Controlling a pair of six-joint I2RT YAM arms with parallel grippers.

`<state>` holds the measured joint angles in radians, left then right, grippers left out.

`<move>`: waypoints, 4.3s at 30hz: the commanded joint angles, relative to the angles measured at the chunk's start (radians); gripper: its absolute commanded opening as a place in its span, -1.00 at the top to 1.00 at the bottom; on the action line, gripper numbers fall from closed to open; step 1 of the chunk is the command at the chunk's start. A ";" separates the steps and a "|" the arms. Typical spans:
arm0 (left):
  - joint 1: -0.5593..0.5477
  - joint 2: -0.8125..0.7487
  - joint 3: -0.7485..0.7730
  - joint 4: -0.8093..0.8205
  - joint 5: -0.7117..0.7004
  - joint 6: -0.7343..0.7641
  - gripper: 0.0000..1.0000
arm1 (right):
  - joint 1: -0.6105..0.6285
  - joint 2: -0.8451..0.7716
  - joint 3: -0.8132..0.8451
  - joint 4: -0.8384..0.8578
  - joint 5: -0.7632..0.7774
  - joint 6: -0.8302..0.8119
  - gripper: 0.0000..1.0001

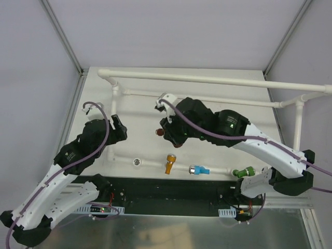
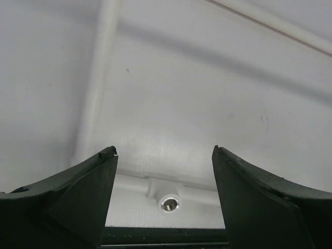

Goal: Install the water faucets
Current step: Move the adaptor to the center of the board, then adjust the water faucet.

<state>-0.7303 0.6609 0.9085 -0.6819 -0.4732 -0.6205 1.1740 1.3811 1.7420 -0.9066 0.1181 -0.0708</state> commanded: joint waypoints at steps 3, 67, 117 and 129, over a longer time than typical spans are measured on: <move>0.438 -0.012 -0.020 -0.036 0.268 0.063 -0.56 | 0.156 0.009 -0.054 0.030 0.214 -0.406 1.00; 0.950 0.252 -0.180 0.332 0.766 0.192 -0.79 | 0.362 0.822 0.344 -0.132 0.373 -1.071 1.00; 0.804 0.393 -0.140 0.309 0.776 0.225 -0.72 | 0.374 0.829 0.281 -0.164 0.368 -1.017 1.00; 0.760 0.437 -0.128 0.301 0.800 0.234 -0.50 | 0.374 0.826 0.275 -0.167 0.373 -1.006 1.00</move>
<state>0.0692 1.0786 0.7456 -0.3790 0.3008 -0.3973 1.5490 2.2360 2.0304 -1.0252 0.4732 -1.0992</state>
